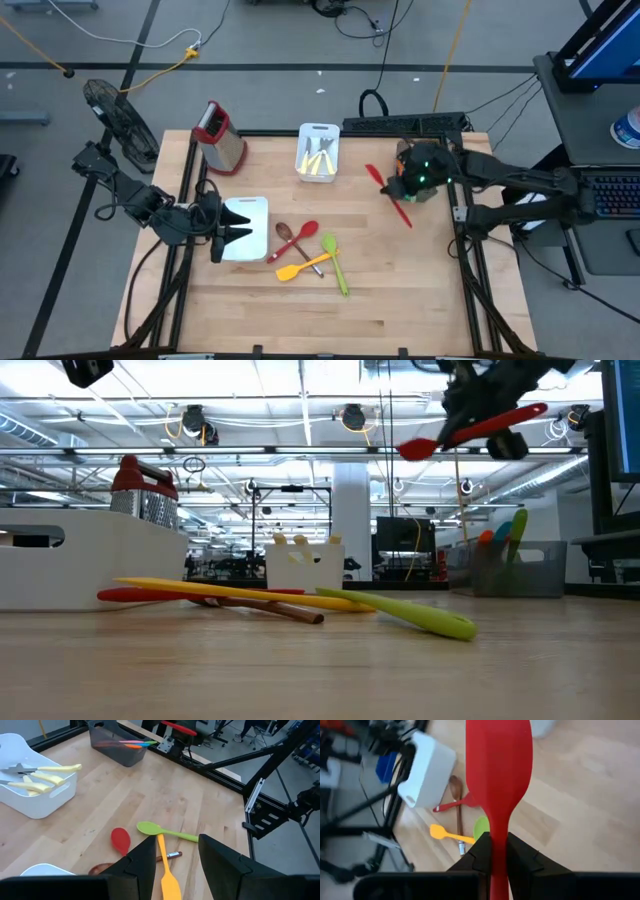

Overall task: Pick & Place Kitchen Items
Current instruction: Put the red spatula into the black bin

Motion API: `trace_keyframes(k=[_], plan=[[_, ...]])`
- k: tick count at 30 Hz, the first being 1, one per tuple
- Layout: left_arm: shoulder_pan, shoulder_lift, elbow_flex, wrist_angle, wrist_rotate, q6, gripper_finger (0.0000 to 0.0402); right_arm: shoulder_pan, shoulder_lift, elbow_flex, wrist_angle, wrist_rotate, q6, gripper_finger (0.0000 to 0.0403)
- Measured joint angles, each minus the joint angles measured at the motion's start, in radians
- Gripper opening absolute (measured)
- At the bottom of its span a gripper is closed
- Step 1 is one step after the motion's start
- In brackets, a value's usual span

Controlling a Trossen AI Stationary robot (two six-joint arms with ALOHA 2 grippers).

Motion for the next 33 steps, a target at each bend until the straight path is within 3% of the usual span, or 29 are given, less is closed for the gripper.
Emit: trace_keyframes(k=[11, 19, 33], plan=[[0.0, 0.0, 0.0, 0.001, 0.0, 0.043, 0.0152, -0.347, 0.0, 0.0, -0.197, -0.241, 0.025, 0.0024], [0.0, 0.0, 0.0, 0.001, 0.0, 0.073, 0.0152, -0.579, 0.026, 0.0, -0.292, -0.27, -0.006, 0.0029], [0.0, 0.0, 0.0, 0.001, 0.001, 0.065, 0.0152, -0.73, 0.284, 0.0, -0.396, -0.268, -0.184, 0.0031]])
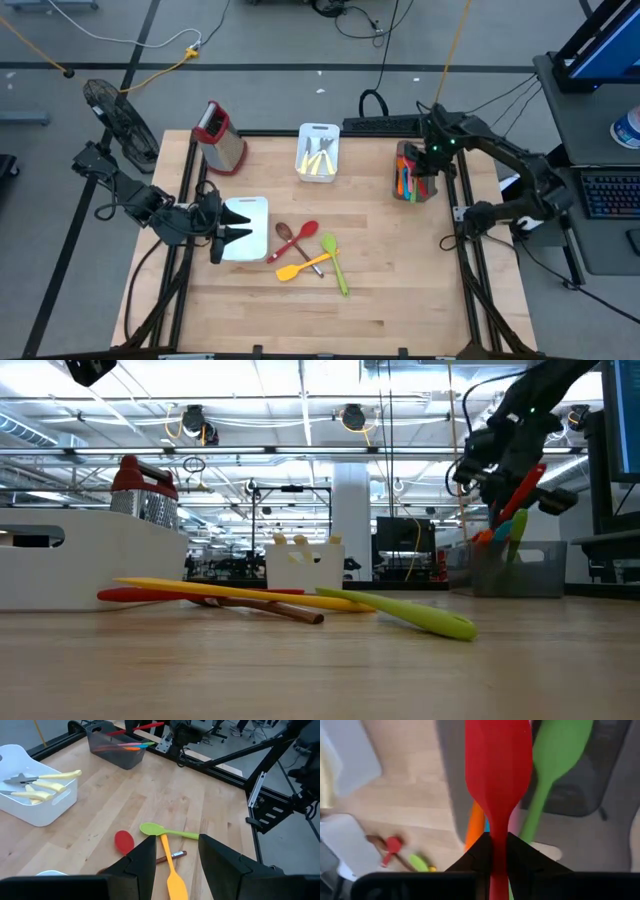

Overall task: Pick & Place Kitchen Items
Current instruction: Put the red spatula into the black bin

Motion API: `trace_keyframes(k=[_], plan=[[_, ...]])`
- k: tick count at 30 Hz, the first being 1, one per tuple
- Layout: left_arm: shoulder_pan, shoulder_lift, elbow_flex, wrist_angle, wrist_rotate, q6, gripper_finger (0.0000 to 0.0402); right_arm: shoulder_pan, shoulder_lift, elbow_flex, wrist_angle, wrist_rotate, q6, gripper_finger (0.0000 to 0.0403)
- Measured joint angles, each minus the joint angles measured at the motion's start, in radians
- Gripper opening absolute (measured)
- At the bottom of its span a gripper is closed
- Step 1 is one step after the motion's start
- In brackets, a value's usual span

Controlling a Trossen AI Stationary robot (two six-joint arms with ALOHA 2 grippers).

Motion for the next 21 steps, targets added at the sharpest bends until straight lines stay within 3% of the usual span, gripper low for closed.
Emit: trace_keyframes(k=[10, 21], plan=[[0.0, 0.0, 0.0, 0.0, 0.002, 0.0, 0.0152, -0.091, 0.094, 0.0, -0.002, 0.055, -0.091, 0.0049], [0.0, 0.0, 0.0, 0.0, 0.002, 0.015, 0.0152, -0.116, 0.098, 0.0, -0.001, 0.055, -0.114, 0.0076]])
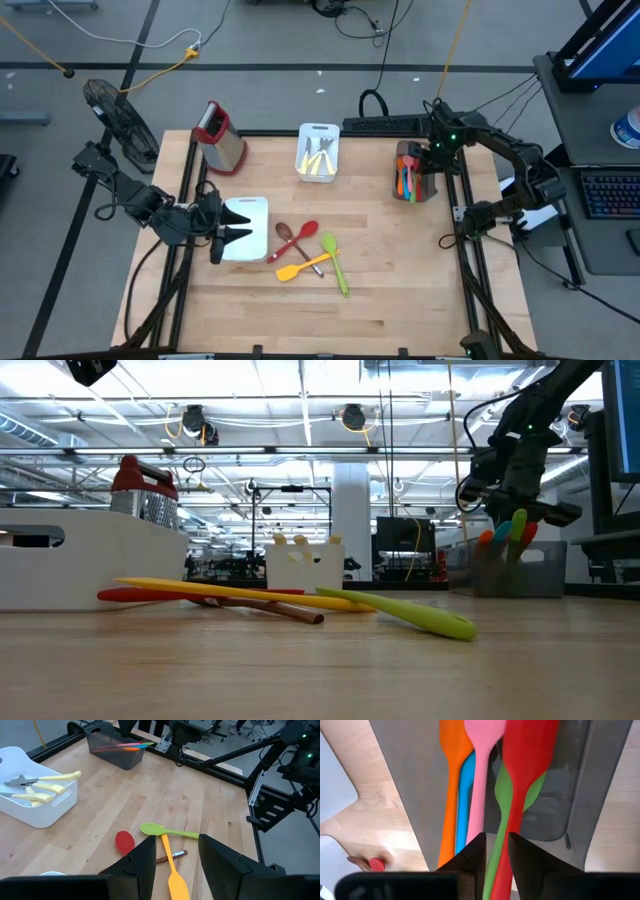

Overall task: Pick & Place Kitchen Items
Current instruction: Put the red spatula into the black bin, then put the yellow spatula into the black bin

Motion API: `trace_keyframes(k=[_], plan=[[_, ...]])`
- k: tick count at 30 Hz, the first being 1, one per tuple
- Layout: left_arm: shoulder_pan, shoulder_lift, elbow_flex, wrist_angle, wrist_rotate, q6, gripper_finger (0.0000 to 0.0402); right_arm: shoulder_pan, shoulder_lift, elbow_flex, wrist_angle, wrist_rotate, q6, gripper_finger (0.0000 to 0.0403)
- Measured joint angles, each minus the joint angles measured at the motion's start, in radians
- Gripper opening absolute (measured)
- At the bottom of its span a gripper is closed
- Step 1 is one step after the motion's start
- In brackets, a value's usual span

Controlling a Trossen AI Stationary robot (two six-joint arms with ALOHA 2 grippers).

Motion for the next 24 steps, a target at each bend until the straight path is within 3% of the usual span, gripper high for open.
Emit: trace_keyframes(k=[13, 24], plan=[[0.0, 0.0, 0.0, -0.001, 0.024, 0.027, 0.0152, 0.0, -0.03, 0.0, -0.001, -0.057, -0.058, 0.0092], [0.0, 0.012, 0.0, -0.001, 0.031, 0.019, 0.0152, 0.043, -0.281, 0.0, 0.043, -0.05, -0.086, 0.0079]])
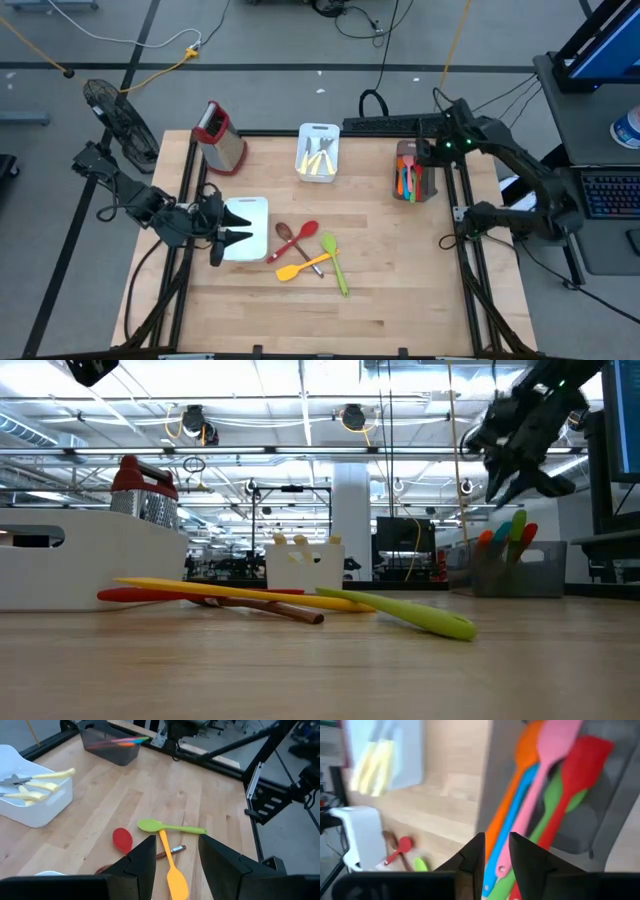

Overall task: Pick & Place Kitchen Items
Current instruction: Put the yellow spatula into the black bin

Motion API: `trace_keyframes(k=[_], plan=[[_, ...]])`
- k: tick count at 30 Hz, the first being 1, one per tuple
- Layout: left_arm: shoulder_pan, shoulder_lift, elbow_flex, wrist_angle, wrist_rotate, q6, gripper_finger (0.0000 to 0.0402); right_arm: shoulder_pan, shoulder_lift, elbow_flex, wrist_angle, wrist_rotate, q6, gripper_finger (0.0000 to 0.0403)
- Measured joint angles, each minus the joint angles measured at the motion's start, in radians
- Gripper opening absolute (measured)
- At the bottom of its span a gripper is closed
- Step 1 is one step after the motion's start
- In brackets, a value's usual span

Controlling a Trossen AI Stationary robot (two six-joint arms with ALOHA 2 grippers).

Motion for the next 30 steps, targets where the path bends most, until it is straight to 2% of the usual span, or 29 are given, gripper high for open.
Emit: trace_keyframes(k=[8, 17, 25, 30], plan=[[0.002, 0.092, 0.0, 0.015, 0.016, -0.035, 0.0152, 0.093, -0.264, 0.0, 0.096, 0.052, -0.095, 0.0073], [0.019, 0.239, 0.0, 0.167, 0.024, -0.004, 0.0152, 0.163, -0.507, 0.0, 0.228, 0.051, -0.182, 0.0073], [0.085, 0.3, 0.0, 0.163, 0.164, -0.077, 0.0152, 0.19, -0.668, 0.0, 0.232, 0.049, -0.278, 0.0073], [0.114, 0.311, 0.0, 0.163, 0.198, -0.08, 0.0152, 0.19, -0.752, -0.032, 0.241, -0.027, -0.275, 0.0073]])
